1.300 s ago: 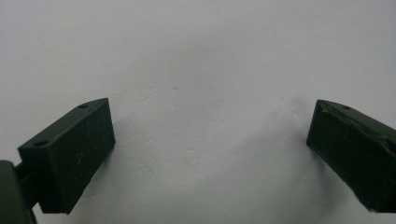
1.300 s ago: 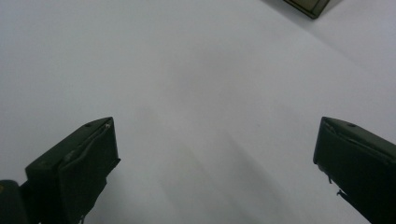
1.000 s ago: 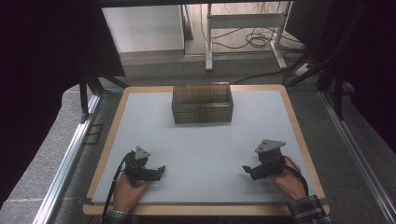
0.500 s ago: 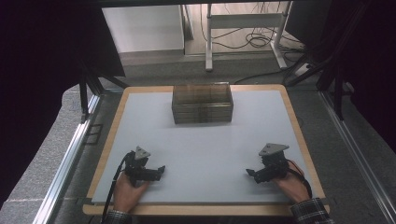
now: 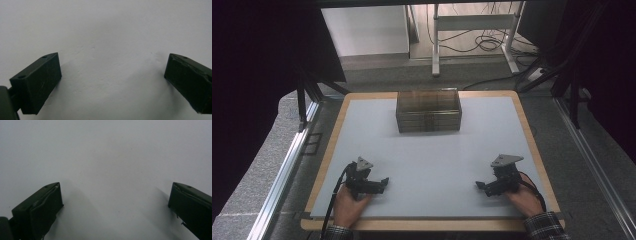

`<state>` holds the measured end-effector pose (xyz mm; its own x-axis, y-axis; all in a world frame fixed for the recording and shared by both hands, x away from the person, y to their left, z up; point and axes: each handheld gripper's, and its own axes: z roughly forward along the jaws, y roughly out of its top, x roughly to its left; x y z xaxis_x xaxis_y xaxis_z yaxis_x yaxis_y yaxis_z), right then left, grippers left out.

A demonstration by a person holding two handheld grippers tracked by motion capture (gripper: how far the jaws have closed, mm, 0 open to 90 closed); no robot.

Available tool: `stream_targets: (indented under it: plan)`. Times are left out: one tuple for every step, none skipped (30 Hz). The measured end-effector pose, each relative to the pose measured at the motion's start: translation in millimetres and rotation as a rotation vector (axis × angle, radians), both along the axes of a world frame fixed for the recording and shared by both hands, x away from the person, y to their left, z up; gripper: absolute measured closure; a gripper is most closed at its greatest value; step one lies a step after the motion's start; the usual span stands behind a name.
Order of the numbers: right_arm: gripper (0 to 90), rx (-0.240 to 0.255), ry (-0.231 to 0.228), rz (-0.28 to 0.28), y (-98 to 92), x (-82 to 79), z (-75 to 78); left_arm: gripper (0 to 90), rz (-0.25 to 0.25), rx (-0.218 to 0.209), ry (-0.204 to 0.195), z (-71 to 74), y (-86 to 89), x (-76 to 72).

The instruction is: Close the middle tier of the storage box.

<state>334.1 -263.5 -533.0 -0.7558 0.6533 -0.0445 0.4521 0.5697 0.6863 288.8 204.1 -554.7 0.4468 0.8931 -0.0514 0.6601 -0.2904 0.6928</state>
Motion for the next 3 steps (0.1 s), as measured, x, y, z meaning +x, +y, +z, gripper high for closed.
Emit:
stream_targets:
  plan:
    - [0.0,0.0,-0.001,0.0,-0.1,0.0,-0.1,1.2,0.0,0.0,0.0,0.0,0.0,0.1]
    - [0.0,0.001,-0.001,0.0,0.0,0.0,-0.1,1.2,-0.003,0.003,0.003,0.2,0.4,0.1]
    - [0.0,0.001,0.0,0.0,-0.1,0.0,-0.1,1.2,0.001,-0.001,0.0,-0.1,0.0,0.1]
